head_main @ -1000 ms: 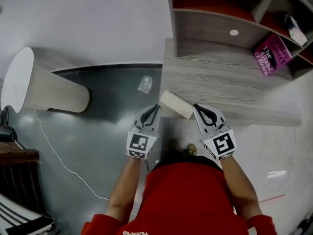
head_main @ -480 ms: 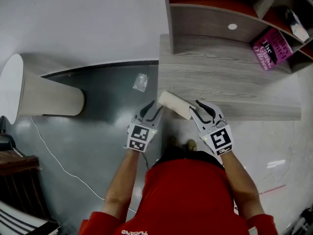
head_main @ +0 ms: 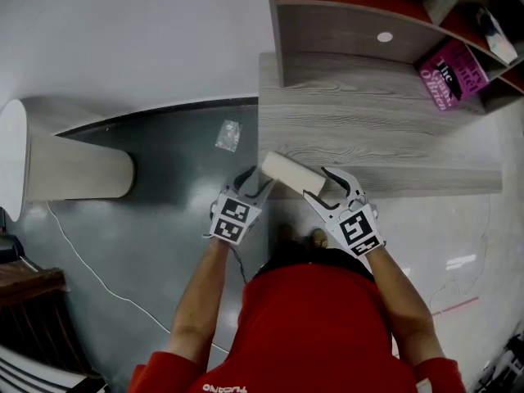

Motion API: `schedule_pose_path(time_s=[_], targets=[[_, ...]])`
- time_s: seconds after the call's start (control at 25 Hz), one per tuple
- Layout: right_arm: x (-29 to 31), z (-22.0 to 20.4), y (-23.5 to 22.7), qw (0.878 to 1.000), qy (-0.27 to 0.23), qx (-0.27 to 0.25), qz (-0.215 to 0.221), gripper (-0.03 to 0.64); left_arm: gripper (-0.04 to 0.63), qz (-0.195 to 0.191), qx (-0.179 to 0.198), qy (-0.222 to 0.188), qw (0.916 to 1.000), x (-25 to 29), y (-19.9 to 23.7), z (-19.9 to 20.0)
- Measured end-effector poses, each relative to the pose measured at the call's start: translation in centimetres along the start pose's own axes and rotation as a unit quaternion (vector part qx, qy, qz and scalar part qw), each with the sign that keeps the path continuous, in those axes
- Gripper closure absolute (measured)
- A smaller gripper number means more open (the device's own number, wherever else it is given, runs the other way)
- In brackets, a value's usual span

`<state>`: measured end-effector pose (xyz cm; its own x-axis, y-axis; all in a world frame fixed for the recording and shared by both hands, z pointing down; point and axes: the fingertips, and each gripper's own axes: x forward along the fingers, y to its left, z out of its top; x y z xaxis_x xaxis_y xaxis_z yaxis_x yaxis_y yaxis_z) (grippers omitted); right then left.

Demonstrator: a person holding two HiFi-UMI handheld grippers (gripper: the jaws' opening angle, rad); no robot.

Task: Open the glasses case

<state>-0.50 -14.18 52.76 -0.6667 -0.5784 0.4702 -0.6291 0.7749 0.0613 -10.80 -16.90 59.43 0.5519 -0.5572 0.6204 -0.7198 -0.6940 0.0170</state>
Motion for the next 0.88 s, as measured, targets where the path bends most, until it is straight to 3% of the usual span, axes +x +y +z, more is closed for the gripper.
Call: schedule_pose_path(time_s=[0.56,0.88], targets=[[2.0,-5.0,1.1,0.994,0.104,-0.037,0.019,0.291,0.411,-0.03,0.0,0.033,0.999,1.4,-0.1,-0.8],[2.6,-6.1,1.4,0.991,0.122,-0.049,0.024,0.318,0.442,-0.042,-0.004,0.034,0.9985,1.5,-0.3,-1.0]])
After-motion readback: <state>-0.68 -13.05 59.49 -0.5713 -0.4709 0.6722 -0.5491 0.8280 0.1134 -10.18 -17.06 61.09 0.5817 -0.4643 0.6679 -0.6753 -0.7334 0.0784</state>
